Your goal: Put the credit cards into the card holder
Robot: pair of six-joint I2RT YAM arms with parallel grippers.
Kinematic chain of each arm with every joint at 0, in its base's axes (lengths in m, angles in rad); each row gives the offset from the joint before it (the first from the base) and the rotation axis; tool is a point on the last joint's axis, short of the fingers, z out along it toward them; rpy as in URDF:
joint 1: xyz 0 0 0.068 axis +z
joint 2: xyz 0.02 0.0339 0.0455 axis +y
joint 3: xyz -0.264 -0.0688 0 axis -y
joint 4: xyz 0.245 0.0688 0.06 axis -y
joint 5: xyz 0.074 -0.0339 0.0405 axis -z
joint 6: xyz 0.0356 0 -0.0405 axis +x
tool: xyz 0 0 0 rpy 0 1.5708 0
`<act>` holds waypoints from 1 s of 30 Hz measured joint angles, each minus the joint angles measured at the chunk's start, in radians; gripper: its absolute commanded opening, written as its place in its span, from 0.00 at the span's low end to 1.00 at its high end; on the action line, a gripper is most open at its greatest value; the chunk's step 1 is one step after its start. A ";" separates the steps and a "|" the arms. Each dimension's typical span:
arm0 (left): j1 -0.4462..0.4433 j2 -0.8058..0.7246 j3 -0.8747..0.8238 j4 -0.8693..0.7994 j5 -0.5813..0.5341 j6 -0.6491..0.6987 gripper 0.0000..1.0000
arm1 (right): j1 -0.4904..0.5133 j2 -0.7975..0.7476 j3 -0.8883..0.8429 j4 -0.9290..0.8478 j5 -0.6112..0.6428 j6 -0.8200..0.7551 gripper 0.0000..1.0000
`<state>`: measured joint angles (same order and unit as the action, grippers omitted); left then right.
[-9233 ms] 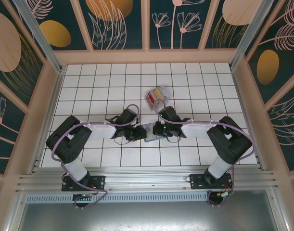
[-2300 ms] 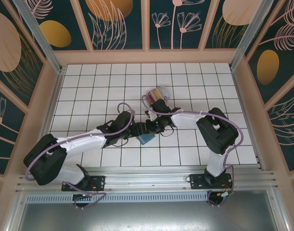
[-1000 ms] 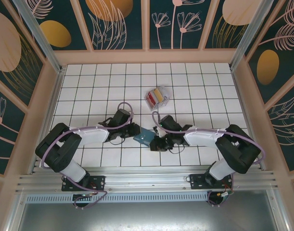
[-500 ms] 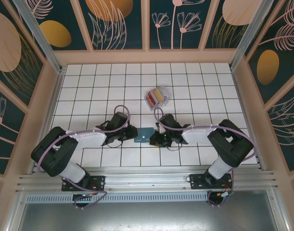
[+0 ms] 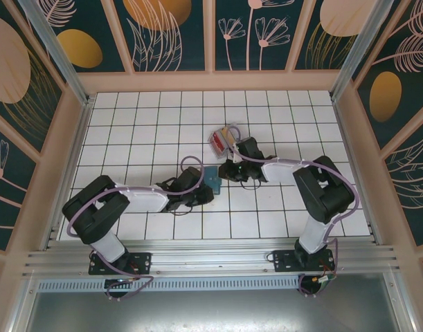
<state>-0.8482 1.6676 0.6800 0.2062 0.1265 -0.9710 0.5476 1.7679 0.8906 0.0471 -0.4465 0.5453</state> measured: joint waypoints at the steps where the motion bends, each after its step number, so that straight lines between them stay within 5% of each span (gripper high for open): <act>1: -0.003 0.003 0.007 -0.001 0.001 -0.003 0.26 | -0.014 0.004 0.006 -0.010 0.001 -0.016 0.17; 11: -0.008 -0.145 0.100 -0.209 -0.084 0.007 0.38 | -0.073 -0.031 0.143 -0.249 0.044 -0.156 0.31; 18: 0.196 -0.308 0.040 -0.253 -0.076 0.008 0.40 | 0.074 -0.077 0.219 -0.391 0.160 -0.170 0.41; 30: 0.232 -0.108 0.036 -0.223 0.026 0.040 0.39 | 0.244 0.076 0.403 -0.587 0.436 -0.143 0.42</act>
<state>-0.6163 1.5593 0.7162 -0.0170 0.1528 -0.9306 0.7918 1.8442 1.2934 -0.5396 -0.0101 0.4019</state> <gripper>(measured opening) 0.387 0.421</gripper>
